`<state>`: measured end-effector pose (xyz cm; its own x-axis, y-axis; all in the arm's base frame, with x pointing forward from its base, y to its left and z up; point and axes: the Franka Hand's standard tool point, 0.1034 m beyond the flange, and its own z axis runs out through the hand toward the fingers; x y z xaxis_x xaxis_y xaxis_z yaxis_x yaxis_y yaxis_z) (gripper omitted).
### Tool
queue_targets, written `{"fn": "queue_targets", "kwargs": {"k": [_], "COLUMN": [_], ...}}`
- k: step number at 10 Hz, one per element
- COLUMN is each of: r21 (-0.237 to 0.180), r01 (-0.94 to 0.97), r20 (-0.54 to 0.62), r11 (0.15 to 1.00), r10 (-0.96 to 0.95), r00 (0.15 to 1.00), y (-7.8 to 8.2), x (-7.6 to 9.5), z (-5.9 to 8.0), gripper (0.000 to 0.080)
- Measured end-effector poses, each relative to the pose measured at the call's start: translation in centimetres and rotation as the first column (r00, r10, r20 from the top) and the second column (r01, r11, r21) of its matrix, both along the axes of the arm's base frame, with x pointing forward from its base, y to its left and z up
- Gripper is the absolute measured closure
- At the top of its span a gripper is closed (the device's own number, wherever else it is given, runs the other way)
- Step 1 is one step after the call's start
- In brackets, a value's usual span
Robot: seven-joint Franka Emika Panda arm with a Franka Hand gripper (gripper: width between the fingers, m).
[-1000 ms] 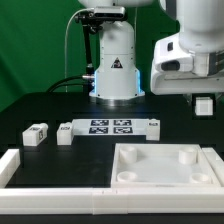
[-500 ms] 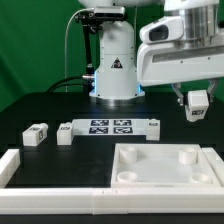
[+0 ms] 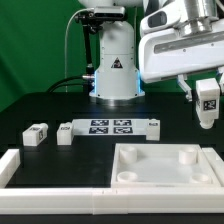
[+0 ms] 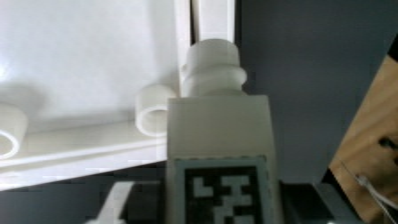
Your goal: Assemble one leg
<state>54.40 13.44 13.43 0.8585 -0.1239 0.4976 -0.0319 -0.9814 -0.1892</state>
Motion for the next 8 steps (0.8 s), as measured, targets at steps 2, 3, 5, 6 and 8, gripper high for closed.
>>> {"fn": "queue_targets", "kwargs": {"k": [2, 3, 5, 6, 8], "r21": [-0.005, -0.053, -0.116, -0.134, -0.164], "r01": [-0.002, -0.079, -0.144, -0.159, -0.175], "r20": [0.041, 0.020, 0.061, 0.071, 0.088], "r11": [1.000, 0.995, 0.983, 0.978, 0.971], "r10": [0.002, 0.080, 0.151, 0.170, 0.191], "r00": [0.999, 0.997, 0.987, 0.983, 0.978], "y": [0.5, 0.5, -0.4, -0.7, -1.8], "x": [-0.6, 0.4, 4.6, 5.7, 7.4], "z": [-1.7, -2.8, -2.3, -2.5, -2.7], "gripper": [0.0509, 0.0509, 0.0509, 0.0509, 0.0509]}}
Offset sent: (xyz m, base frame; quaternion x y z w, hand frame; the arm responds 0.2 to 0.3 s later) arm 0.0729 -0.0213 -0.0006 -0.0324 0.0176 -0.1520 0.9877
